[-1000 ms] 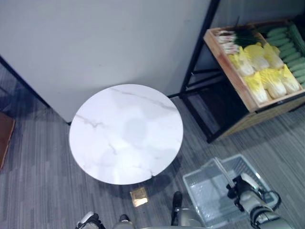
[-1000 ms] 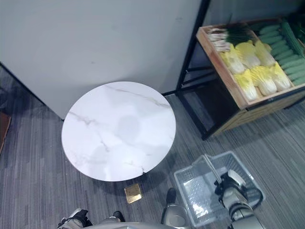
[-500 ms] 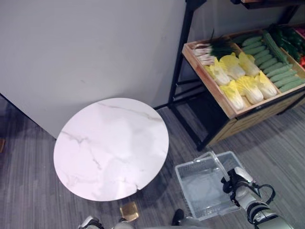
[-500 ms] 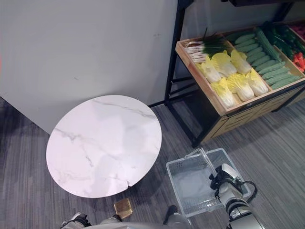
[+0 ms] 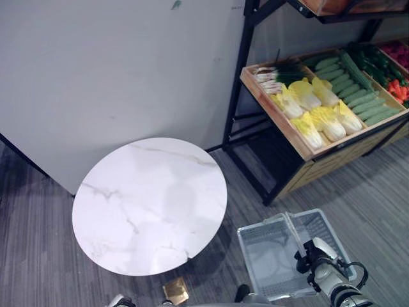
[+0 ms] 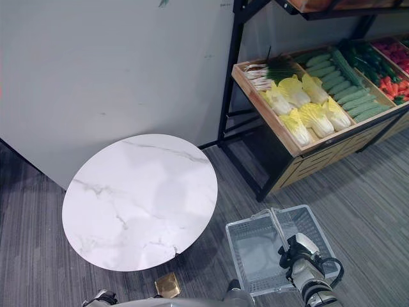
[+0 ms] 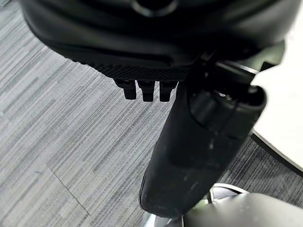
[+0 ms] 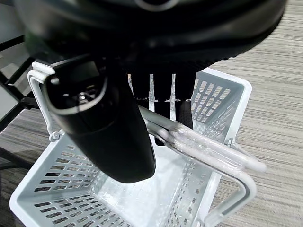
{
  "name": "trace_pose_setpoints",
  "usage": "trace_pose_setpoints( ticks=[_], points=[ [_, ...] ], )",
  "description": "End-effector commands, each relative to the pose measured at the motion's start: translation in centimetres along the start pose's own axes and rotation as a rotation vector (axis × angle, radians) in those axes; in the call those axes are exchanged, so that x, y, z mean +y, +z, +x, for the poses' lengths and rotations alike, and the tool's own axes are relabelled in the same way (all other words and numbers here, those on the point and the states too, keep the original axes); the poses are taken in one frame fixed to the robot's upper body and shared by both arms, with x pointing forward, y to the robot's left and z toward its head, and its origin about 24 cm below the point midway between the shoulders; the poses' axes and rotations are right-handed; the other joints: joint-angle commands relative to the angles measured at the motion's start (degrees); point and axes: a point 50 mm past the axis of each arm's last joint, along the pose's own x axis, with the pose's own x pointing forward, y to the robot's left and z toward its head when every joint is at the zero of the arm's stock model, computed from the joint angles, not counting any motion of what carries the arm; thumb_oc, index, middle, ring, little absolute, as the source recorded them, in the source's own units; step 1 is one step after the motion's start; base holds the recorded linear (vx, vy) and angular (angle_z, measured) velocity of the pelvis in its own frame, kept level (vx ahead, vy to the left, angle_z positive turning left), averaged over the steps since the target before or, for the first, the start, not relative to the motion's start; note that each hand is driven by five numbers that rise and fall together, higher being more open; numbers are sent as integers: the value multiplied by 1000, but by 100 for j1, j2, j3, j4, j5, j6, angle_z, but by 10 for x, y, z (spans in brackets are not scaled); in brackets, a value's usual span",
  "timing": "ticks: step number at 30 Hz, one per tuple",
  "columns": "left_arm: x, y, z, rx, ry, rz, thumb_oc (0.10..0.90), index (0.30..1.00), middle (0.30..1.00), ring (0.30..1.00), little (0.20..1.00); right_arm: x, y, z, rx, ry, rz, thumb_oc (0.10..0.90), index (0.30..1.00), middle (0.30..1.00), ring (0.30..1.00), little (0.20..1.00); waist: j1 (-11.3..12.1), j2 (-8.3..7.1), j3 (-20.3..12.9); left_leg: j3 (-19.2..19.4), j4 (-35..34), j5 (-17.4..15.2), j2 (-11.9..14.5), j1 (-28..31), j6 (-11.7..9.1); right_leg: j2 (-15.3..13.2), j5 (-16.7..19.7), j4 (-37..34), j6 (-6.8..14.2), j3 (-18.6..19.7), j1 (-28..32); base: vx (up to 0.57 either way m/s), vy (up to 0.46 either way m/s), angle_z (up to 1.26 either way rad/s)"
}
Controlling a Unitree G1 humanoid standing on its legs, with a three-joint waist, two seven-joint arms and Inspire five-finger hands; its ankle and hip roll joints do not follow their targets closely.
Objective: Get the vegetables into the basket
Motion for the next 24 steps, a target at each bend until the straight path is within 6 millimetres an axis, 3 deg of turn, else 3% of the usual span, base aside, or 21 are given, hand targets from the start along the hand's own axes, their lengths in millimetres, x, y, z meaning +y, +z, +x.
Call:
trace_pose_setpoints(
  ticks=[1,12,20,22,23,24],
  points=[
    [6,15,-1,-24,23,-12,900,1000,1000,1000,1000,-38,24,7,-70,-151,53,400,300,300,300,300,-102,-93,86,-129,-319,510,105,-6,-182,-412,262,-320,714,144,447,9,-49,-17],
    [2,26,-3,-57,22,23,900,1000,1000,1000,1000,-35,32,2,-131,-150,40,400,300,300,300,300,-385,145,162,65,-363,675,310,-36,-331,-68,207,-547,591,423,279,-4,-69,-15],
    [6,38,-4,-85,40,-4,900,1000,1000,1000,1000,-29,31,-2,-157,-142,20,400,300,300,300,300,-491,173,303,-2,-296,812,626,-199,-459,286,-26,-383,400,518,75,-8,-131,-13],
    [12,39,-4,-72,61,-81,900,1000,1000,1000,1000,-28,37,-3,-192,-145,7,400,300,300,300,300,-409,-22,500,-465,761,490,729,-623,-507,393,-21,-471,274,631,121,-62,-225,-8],
    [15,44,-4,-86,75,-136,900,1000,1000,1000,1000,-27,43,-3,-218,-146,7,400,300,300,300,300,-269,-149,587,-1276,718,421,477,-890,-445,410,51,-595,281,740,78,-50,-27,-27],
    [16,47,-5,-89,81,-169,900,1000,1000,1000,1000,-26,49,-4,-240,-143,-5,400,300,300,300,300,-133,-176,569,-2043,206,476,292,-1112,-369,438,122,-658,342,950,-24,-12,91,-39]
  ],
)
